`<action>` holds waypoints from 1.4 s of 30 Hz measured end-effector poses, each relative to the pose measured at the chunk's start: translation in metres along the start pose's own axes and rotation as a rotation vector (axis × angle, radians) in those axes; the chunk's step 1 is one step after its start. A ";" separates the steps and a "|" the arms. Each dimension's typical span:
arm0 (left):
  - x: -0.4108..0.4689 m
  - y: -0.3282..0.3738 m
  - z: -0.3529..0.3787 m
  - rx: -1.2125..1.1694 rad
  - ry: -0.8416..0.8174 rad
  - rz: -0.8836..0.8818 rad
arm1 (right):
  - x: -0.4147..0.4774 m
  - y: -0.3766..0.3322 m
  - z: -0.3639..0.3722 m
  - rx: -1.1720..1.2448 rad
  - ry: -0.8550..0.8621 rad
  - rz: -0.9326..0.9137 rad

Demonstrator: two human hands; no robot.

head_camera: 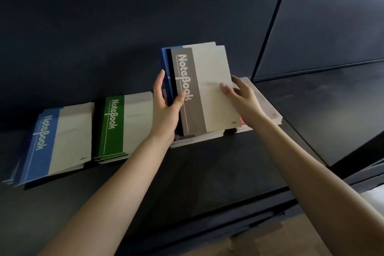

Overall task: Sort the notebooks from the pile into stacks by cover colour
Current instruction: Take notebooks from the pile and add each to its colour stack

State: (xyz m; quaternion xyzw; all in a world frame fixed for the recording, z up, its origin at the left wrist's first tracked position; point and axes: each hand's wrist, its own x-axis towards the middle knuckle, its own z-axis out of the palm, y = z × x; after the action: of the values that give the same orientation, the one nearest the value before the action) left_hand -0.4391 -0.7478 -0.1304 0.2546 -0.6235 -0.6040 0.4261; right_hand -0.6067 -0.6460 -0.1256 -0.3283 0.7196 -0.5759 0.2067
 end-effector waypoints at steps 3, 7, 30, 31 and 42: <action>0.003 0.007 -0.019 -0.021 0.018 0.033 | -0.008 -0.004 0.016 0.153 -0.032 -0.005; -0.002 0.007 -0.045 -0.010 0.077 0.006 | -0.012 -0.012 0.044 0.019 -0.004 -0.073; -0.017 0.009 -0.157 0.154 0.278 -0.115 | 0.012 0.010 0.074 -0.707 0.115 -0.055; -0.018 0.010 -0.159 0.157 0.284 -0.113 | 0.013 0.011 0.074 -0.728 0.110 -0.048; -0.029 0.016 -0.178 0.200 0.312 -0.105 | -0.002 -0.005 0.098 -0.613 0.182 -0.325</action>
State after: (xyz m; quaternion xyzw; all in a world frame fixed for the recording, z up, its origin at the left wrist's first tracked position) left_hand -0.2721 -0.8166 -0.1380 0.4184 -0.5927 -0.5134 0.4583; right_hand -0.5382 -0.7130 -0.1456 -0.4325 0.8129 -0.3852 -0.0605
